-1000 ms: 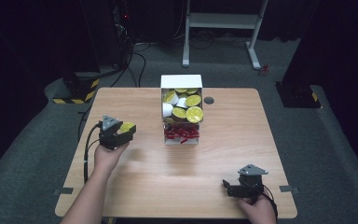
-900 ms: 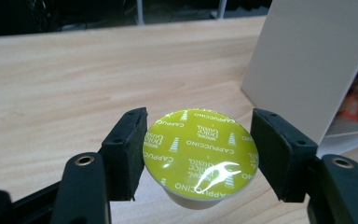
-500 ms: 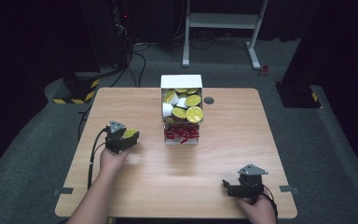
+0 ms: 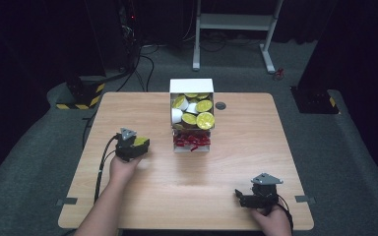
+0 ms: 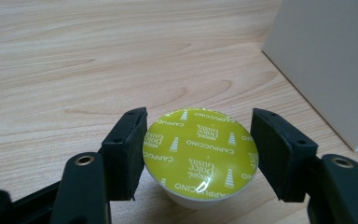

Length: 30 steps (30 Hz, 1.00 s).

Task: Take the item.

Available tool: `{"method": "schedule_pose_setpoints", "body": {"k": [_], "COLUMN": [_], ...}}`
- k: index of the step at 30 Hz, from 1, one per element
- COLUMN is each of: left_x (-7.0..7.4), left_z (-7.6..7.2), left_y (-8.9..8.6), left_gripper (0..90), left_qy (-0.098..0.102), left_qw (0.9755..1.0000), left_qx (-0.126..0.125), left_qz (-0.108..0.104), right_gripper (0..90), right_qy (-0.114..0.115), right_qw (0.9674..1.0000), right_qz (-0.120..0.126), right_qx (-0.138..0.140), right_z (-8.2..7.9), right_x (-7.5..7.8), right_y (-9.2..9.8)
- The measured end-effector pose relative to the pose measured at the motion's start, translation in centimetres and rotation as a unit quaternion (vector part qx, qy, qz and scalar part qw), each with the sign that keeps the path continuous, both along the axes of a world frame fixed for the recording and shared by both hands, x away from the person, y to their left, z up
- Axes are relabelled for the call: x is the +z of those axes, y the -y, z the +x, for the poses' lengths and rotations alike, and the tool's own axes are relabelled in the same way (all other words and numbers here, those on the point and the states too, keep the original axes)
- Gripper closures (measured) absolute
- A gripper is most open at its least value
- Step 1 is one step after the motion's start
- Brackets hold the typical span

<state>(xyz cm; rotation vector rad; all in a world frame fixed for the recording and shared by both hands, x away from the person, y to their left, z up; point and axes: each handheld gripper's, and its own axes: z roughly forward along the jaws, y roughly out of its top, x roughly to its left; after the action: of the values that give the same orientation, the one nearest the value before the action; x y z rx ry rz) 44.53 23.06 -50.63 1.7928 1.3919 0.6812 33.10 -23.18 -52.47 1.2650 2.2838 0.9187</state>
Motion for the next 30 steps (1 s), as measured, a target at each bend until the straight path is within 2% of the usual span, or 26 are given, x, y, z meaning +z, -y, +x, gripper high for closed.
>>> {"method": "schedule_pose_setpoints", "body": {"k": [10, 14, 21, 25, 26, 27, 30], "left_x": [-0.4, -0.8, -0.9, -0.6, -0.5, -0.3, 0.1], "left_z": [0.3, 0.4, 0.3, 0.2, 0.2, 0.2, 0.1], "left_y": [0.0, 0.0, -0.4, -0.5, -0.5, -0.5, -0.6], "left_gripper": [38.2, 38.1, 37.5, 27.8, 26.3, 25.5, 24.8], "left_qy": [0.000, -0.009, -0.006, -0.012, -0.010, -0.009, -0.003], "left_qw": [1.0000, 1.0000, 0.9998, 0.9994, 0.9995, 0.9996, 0.9992], "left_qx": [0.001, 0.002, 0.002, -0.001, -0.001, 0.000, -0.001], "left_qz": [-0.004, -0.001, -0.017, -0.033, -0.030, -0.028, -0.039], "right_gripper": [8.8, 8.8, 8.9, 8.9, 8.9, 9.0, 9.0], "right_qy": [0.002, 0.002, 0.002, 0.002, 0.002, 0.002, 0.002], "right_qw": [1.0000, 1.0000, 1.0000, 1.0000, 1.0000, 1.0000, 1.0000], "right_qz": [-0.001, -0.001, -0.001, -0.001, -0.001, -0.001, -0.001], "right_qx": [0.001, 0.001, 0.001, 0.001, 0.001, 0.000, 0.000], "right_z": [0.0, 0.0, 0.0, 0.0, 0.0, 0.0, 0.0], "right_x": [0.0, 0.0, 0.0, 0.0, 0.0, 0.0, 0.0], "right_y": [0.0, 0.0, 0.0, 0.0, 0.0, 0.0, 0.0]}}
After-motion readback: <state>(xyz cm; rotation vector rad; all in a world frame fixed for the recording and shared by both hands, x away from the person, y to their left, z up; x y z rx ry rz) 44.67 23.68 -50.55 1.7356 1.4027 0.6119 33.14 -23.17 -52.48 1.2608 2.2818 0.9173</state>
